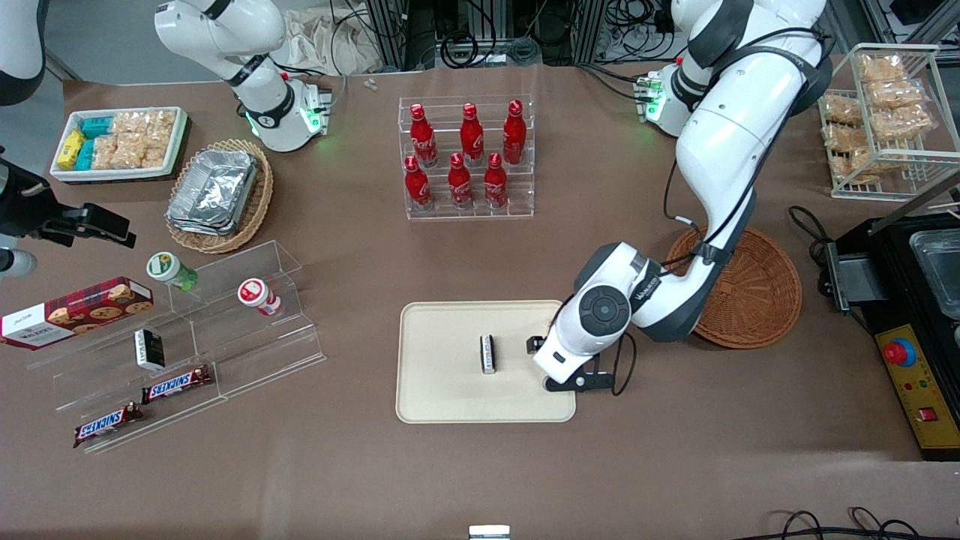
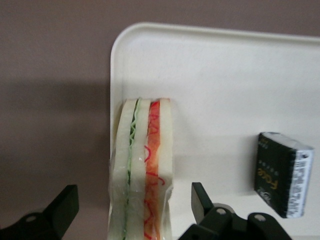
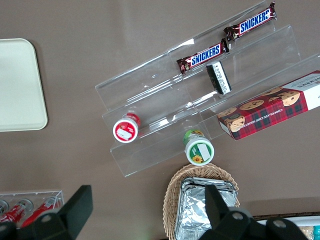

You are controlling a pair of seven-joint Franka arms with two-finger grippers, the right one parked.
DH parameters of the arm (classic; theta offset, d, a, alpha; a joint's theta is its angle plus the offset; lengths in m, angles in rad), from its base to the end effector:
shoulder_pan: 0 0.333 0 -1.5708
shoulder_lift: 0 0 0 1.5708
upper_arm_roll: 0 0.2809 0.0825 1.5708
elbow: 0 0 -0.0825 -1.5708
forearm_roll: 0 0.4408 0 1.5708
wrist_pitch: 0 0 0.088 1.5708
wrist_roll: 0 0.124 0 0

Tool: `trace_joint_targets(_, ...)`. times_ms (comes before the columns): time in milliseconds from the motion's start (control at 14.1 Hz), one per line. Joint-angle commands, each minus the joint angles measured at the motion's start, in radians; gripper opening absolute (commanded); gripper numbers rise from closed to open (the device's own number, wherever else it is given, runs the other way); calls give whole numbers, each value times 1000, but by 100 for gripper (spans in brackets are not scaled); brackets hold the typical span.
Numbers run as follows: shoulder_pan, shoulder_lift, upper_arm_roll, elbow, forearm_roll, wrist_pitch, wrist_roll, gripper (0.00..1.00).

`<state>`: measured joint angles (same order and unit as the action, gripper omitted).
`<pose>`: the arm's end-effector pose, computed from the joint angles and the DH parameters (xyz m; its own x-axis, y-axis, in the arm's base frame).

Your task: Place sandwich from basket to tray

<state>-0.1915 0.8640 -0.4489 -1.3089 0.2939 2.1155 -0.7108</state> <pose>0.6606 -0.3934 0.1865 0.9974 0.0632 -0.0340 0.0657 -0.9946 0.0800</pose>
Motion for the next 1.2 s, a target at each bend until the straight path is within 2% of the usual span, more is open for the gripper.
trace_joint_targets(0,-14,-101,7,10,24,-95,-55,100)
trace_joint_targets(213,21,-303,12,-39,11,-283,-78,100)
trace_joint_targets(283,91,-362,0,-76,-2,-308,-69,100)
trace_joint_targets(425,217,-509,-53,-192,-91,-304,12,100)
trace_joint_targets(567,280,-659,-50,-313,-212,-305,98,100)
trace_joint_targets(709,363,-759,-48,-393,-229,-313,181,100)
trace_joint_targets(850,441,-813,-48,-415,-234,-354,246,100)
trace_joint_targets(1134,546,-810,-48,-394,-233,-405,376,100)
